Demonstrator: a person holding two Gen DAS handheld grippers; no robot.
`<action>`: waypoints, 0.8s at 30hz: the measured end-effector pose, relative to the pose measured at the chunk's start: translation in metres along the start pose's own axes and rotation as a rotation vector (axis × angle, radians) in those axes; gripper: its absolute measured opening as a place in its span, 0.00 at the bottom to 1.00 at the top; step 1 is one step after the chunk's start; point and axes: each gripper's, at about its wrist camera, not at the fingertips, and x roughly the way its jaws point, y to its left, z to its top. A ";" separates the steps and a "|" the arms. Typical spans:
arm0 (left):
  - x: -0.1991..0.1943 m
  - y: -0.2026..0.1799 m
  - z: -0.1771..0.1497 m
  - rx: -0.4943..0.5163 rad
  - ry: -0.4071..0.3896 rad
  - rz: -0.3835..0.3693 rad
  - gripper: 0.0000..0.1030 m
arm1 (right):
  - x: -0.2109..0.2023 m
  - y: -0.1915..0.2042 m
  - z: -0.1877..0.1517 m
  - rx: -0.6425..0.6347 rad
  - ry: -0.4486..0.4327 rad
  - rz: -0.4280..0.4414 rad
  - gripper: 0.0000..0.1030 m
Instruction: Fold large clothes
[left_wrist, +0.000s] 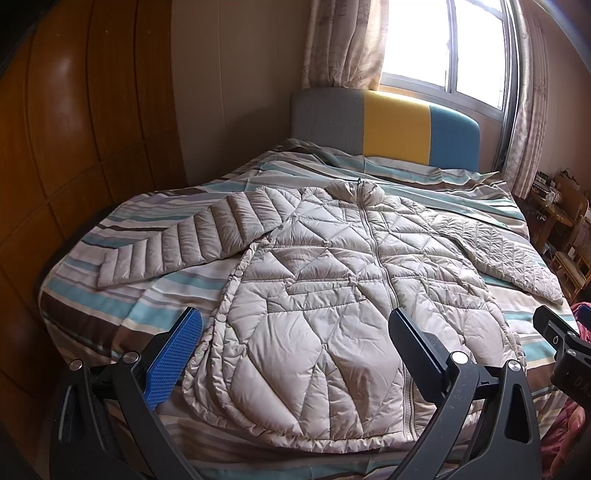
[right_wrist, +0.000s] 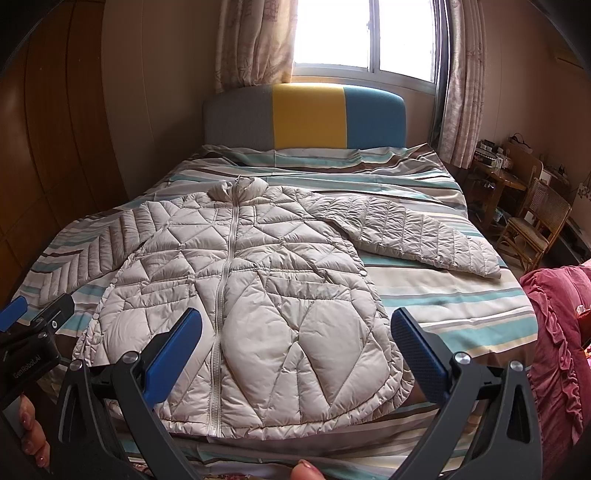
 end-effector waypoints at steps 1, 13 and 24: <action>0.000 0.000 0.000 0.001 0.000 0.000 0.97 | 0.000 0.000 0.000 0.000 -0.001 0.001 0.98; 0.003 -0.002 -0.001 0.003 0.013 0.002 0.97 | 0.005 -0.005 0.000 0.015 0.009 0.010 0.98; 0.035 -0.007 0.000 0.029 0.091 -0.013 0.97 | 0.036 -0.026 0.002 0.042 0.006 -0.032 0.98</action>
